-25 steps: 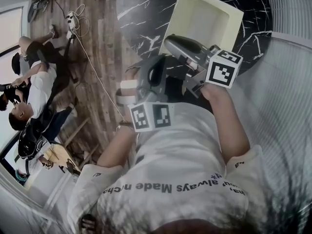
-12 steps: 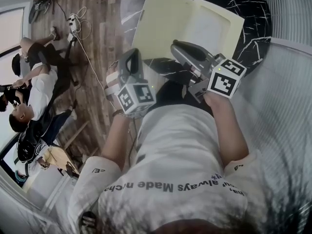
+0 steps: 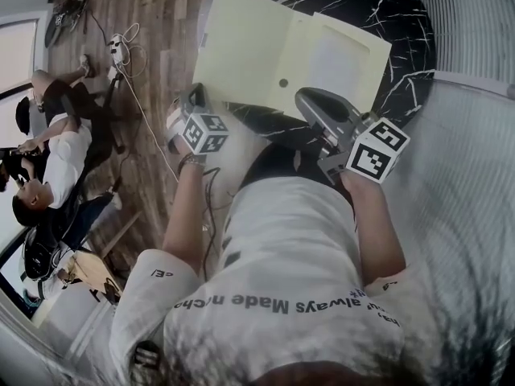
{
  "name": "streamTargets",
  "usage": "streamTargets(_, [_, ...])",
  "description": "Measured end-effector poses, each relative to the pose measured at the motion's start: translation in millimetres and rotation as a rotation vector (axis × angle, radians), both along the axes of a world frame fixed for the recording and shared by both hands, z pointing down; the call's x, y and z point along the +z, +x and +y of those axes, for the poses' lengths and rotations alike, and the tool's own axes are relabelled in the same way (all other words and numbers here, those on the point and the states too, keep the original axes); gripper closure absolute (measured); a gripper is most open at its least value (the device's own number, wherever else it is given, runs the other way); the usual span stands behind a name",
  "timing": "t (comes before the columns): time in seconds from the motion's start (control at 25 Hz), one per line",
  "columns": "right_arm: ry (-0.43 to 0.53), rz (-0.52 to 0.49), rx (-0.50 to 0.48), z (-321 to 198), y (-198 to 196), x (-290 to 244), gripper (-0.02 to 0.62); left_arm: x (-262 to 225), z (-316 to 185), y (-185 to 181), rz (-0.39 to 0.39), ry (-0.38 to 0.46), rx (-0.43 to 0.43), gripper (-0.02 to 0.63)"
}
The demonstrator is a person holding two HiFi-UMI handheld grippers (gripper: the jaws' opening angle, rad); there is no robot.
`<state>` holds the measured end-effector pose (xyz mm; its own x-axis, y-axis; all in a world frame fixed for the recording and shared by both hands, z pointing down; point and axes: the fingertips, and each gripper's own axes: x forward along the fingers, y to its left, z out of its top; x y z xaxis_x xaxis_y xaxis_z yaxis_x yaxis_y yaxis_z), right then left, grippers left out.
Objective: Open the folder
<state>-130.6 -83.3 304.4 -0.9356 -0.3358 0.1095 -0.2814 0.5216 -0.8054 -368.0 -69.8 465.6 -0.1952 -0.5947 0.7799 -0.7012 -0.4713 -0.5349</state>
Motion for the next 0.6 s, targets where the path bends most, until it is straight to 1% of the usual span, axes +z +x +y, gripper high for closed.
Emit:
streamTargets(0.16, [0.063, 0.076, 0.023, 0, 14, -6, 0.568, 30, -6, -16, 0.025, -0.033, -0.054, 0.604])
streamTargets(0.36, [0.143, 0.168, 0.060, 1, 29, -19, 0.574, 64, -6, -29, 0.045, -0.095, -0.099, 0.604])
streamTargets(0.48, [0.160, 0.183, 0.076, 2, 36, -30, 0.578, 80, -8, -35, 0.062, -0.120, -0.126, 0.604])
streamTargets(0.6, [0.168, 0.193, 0.090, 4, 41, -40, 0.581, 97, -7, -37, 0.069, -0.162, -0.128, 0.604])
